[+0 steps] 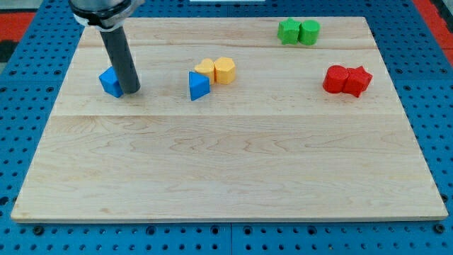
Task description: Move the blue triangle to the blue cube
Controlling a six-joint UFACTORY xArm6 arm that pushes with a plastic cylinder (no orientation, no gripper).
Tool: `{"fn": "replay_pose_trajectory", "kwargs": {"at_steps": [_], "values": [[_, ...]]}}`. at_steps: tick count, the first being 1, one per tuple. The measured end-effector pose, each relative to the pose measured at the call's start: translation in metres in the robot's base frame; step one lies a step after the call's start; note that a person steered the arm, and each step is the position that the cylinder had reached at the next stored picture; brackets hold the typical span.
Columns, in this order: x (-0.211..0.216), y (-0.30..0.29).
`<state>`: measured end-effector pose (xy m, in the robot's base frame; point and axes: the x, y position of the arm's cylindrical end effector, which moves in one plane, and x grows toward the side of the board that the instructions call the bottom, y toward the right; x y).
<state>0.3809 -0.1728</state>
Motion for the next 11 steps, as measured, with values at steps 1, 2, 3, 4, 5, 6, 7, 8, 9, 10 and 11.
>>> {"fn": "replay_pose_trajectory", "kwargs": {"at_steps": [1, 2, 3, 4, 5, 6, 7, 8, 9, 10, 11], "values": [[-0.012, -0.013], [-0.026, -0.013], [-0.028, -0.025], [-0.026, -0.003], [0.017, 0.04], [0.046, 0.107], [0.033, 0.186], [0.01, 0.184], [-0.003, 0.162], [-0.003, 0.114], [-0.003, 0.073]]}}
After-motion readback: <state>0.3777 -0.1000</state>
